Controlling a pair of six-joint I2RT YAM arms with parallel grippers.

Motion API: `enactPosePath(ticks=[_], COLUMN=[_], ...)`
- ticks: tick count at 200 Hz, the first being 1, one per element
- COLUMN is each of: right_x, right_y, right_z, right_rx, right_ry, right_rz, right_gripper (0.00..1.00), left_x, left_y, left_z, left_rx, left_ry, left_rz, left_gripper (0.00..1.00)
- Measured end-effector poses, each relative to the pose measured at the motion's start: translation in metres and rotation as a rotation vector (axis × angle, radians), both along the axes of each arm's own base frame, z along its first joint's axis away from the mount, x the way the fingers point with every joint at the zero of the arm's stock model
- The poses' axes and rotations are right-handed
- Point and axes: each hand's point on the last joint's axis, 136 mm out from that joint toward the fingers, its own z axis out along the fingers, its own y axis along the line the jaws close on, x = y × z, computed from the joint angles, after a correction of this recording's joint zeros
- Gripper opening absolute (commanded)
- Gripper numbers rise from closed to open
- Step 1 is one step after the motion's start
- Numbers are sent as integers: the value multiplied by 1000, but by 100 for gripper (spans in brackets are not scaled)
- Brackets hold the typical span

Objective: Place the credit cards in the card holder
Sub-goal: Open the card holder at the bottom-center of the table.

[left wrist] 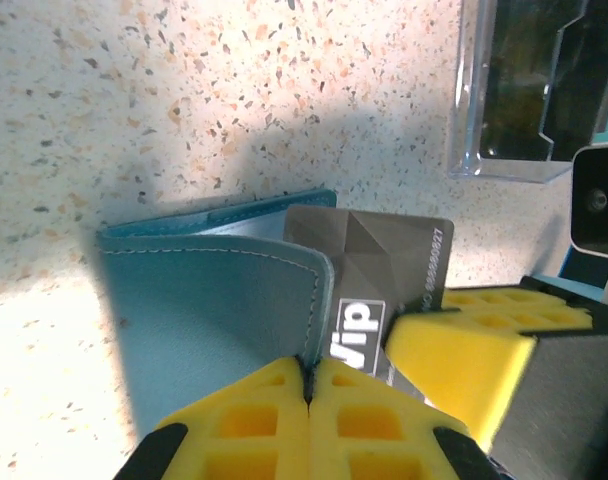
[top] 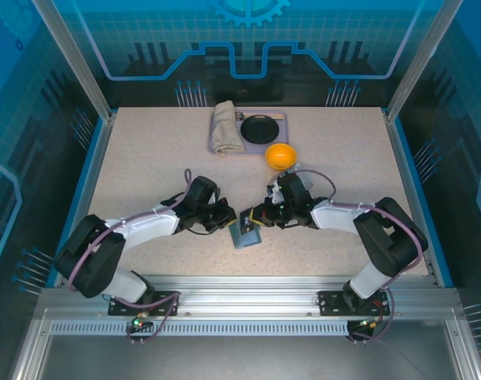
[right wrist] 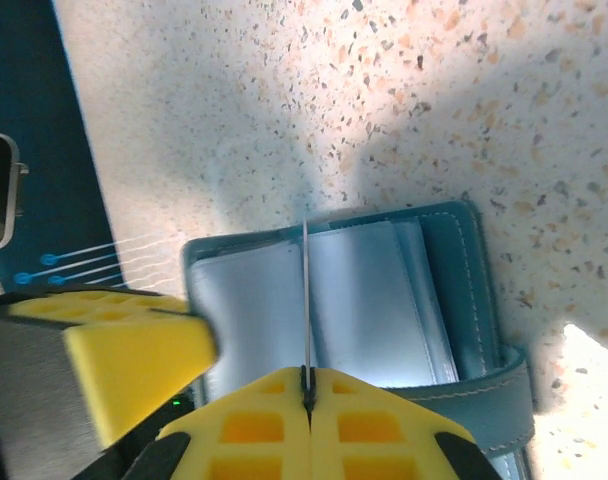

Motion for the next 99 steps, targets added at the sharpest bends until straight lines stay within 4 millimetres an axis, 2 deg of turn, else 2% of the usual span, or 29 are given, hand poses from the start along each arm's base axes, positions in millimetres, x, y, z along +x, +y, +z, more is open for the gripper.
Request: enactPosePath(ticks=[23,47,99], right_x=[0,-2,-4], right_y=[-2,-8,-11], right_z=[-3,-9,-15], right_rx=[-88,-155,-217], right_ry=[-33,-44,-55], right_rz=[25,40,68], right_gripper=[1,1,1], left_x=[-5,-14,-19], left_y=[18,39,45], left_z=[5,0,-12], left_rx=[-5,38,108], left_ry=[-13,-5,-35], left_rz=[12,8,-77], left_gripper=[0,0,0])
